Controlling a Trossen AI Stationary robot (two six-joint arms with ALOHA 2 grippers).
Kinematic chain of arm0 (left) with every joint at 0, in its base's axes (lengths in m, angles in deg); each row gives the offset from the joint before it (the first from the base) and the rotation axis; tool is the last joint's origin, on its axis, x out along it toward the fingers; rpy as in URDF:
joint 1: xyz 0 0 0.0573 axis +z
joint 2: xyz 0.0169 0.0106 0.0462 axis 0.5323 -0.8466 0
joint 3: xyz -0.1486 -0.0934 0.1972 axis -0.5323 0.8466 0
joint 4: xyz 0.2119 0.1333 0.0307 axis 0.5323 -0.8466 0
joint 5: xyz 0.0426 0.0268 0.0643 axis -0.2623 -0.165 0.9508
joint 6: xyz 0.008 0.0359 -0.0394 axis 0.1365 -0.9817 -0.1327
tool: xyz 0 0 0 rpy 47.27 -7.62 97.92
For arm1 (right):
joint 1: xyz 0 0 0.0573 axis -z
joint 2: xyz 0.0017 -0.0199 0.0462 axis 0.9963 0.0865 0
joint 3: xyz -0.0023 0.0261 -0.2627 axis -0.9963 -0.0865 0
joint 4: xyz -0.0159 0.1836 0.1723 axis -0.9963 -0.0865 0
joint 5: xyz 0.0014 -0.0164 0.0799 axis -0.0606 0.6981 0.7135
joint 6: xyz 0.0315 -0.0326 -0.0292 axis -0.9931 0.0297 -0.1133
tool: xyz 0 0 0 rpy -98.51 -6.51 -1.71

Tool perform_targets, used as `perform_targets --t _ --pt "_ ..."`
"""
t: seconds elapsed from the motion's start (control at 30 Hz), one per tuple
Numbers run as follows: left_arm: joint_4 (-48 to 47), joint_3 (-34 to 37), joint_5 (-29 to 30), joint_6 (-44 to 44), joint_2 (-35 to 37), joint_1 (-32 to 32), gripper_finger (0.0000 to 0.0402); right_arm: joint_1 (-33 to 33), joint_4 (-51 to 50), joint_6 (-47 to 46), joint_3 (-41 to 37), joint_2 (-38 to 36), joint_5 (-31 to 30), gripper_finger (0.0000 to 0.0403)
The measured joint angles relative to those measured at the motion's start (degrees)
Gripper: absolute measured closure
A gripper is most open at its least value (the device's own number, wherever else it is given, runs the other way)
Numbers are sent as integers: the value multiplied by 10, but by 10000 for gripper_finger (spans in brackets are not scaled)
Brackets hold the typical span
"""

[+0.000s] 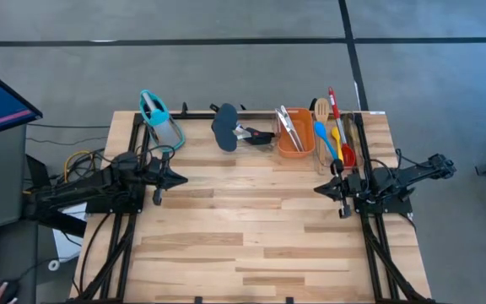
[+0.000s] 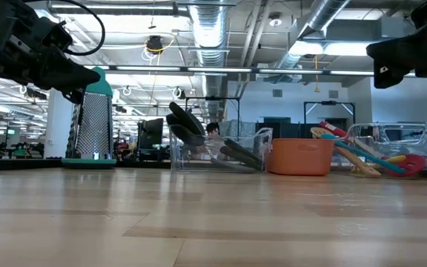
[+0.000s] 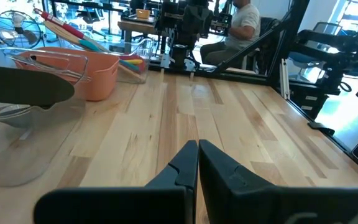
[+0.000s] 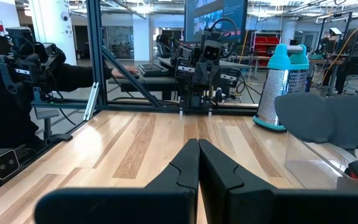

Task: Pick & Place Kitchen Items
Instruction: Return to Home Position

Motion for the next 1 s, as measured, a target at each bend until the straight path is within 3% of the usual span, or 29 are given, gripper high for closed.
perform_targets --t 1.0 --pt "12 0 0 0 0 0 399 0 0 0 0 0 0 403"
